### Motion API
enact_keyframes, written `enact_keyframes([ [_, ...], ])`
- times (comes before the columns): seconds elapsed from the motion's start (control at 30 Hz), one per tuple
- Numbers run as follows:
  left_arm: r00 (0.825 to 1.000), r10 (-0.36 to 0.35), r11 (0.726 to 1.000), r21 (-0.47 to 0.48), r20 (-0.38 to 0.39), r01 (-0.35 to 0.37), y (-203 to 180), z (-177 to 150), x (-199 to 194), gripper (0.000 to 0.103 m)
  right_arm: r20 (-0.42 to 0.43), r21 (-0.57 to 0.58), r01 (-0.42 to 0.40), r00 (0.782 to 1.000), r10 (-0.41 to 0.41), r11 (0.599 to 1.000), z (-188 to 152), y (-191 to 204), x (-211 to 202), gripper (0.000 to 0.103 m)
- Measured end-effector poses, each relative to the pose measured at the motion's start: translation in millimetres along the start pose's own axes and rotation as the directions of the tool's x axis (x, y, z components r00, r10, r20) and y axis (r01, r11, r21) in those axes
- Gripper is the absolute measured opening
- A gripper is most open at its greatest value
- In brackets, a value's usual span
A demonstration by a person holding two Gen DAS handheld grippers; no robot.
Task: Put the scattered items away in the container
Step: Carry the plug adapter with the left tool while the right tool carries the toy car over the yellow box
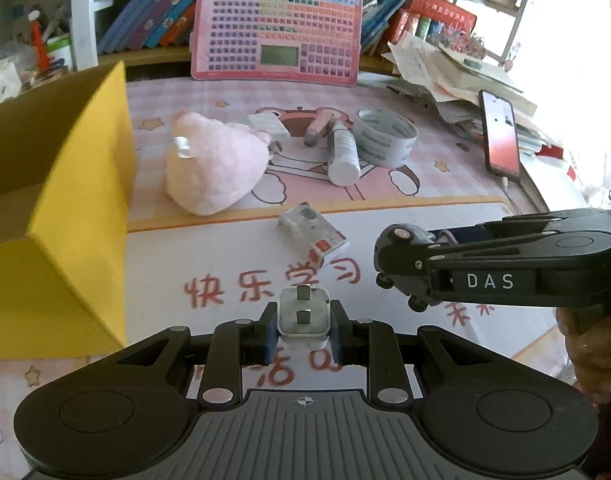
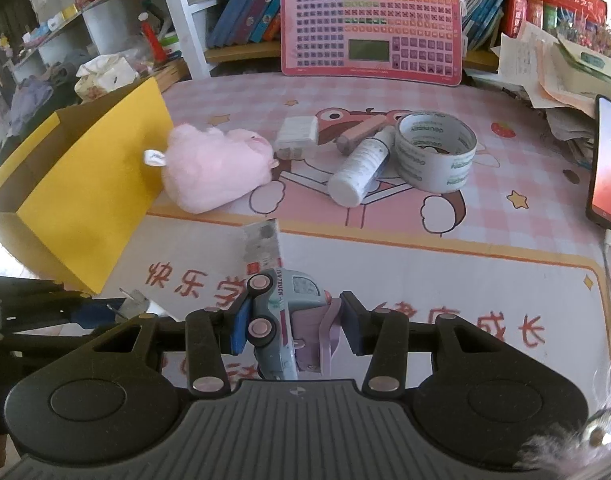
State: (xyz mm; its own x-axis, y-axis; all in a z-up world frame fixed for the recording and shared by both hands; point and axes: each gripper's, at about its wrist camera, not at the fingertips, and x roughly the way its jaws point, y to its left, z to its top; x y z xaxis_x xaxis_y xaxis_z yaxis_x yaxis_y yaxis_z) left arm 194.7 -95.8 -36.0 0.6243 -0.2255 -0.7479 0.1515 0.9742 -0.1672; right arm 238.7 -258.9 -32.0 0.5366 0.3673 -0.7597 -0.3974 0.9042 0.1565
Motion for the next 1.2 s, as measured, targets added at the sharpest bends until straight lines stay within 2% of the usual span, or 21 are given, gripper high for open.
enact_keyframes([
  [0.2, 0.999, -0.034, 0.999, 0.011, 0.012, 0.034, 25, -17, -29, 0.024, 0.012, 0.025, 0.037, 0.999, -0.037, 0.999, -13, 37, -14, 0.043],
  [0.6, 0.998, -0.056, 0.998, 0.023, 0.026, 0.055, 90, -56, -91, 0.024, 0.027, 0.014, 0.051, 0.998, -0.052, 0.999, -48, 132, -31, 0.043],
  [0.9, 0.998, -0.036, 0.999, 0.022, 0.047, 0.035, 133, -80, -124, 0.024, 0.045, 0.0, 0.043, 0.998, -0.043, 0.999, -65, 190, -36, 0.043],
  [1.2, 0.998, -0.009, 1.0, -0.01, 0.064, 0.01, 158, -96, -144, 0.024, 0.037, -0.055, 0.016, 0.999, -0.014, 0.998, -67, 228, -35, 0.043],
])
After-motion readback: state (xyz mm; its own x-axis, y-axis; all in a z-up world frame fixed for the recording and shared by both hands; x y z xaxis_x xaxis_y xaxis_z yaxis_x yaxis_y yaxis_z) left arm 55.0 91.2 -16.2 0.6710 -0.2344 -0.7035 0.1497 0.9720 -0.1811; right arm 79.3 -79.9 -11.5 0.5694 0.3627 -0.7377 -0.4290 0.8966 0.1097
